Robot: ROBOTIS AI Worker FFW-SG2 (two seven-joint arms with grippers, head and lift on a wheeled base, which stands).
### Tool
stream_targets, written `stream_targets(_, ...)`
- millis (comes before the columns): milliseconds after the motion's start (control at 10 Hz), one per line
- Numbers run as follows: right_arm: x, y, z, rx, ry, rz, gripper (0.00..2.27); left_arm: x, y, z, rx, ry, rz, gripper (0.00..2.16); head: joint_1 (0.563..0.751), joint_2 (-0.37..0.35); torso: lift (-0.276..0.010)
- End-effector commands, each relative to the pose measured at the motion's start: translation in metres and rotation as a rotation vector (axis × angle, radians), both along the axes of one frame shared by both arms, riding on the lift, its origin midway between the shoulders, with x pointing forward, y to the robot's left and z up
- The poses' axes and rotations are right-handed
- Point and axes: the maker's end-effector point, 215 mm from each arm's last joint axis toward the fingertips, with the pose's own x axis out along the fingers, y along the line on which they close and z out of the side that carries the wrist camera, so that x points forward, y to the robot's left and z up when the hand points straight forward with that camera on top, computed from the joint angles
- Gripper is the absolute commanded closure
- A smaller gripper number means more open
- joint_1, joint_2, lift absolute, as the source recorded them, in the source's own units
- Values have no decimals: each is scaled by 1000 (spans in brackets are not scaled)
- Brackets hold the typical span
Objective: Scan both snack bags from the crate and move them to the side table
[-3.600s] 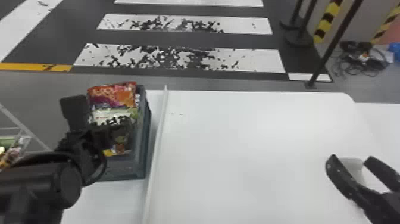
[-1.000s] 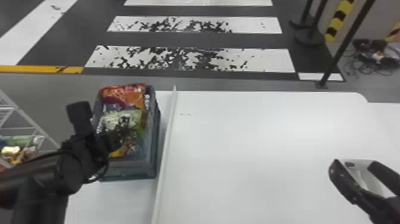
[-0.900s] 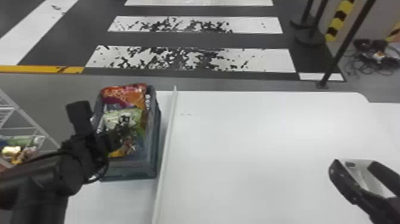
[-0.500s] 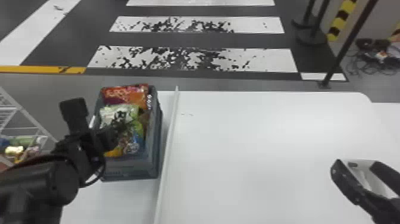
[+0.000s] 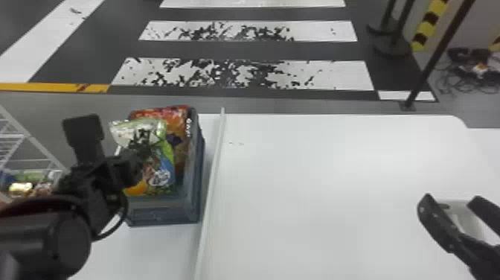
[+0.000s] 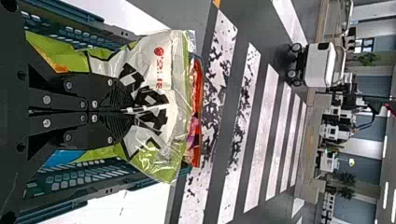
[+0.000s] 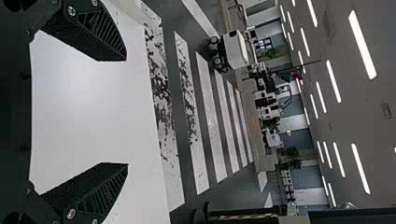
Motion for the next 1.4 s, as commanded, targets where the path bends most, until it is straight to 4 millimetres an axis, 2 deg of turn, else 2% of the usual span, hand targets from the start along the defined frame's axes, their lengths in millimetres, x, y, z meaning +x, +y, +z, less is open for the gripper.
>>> stream_targets(0,0,1,1,1,-4,0,124,-3,-1,14,14,-24,2,1740,695,71,-29)
stream_targets(300,-3,1,3,-1,-16,0,124,-8,-1,55,57,-95,19,1740,695,73,-29)
stream_targets(900,-5,1,20,-13,-78,-11,124,-31,-3,118,90,-198,35,1740,695,74,-29)
stream_targets(1300,-12,-2,29,-15,-112,-20,124,-37,2,125,122,-207,54,1740,695,69,-29)
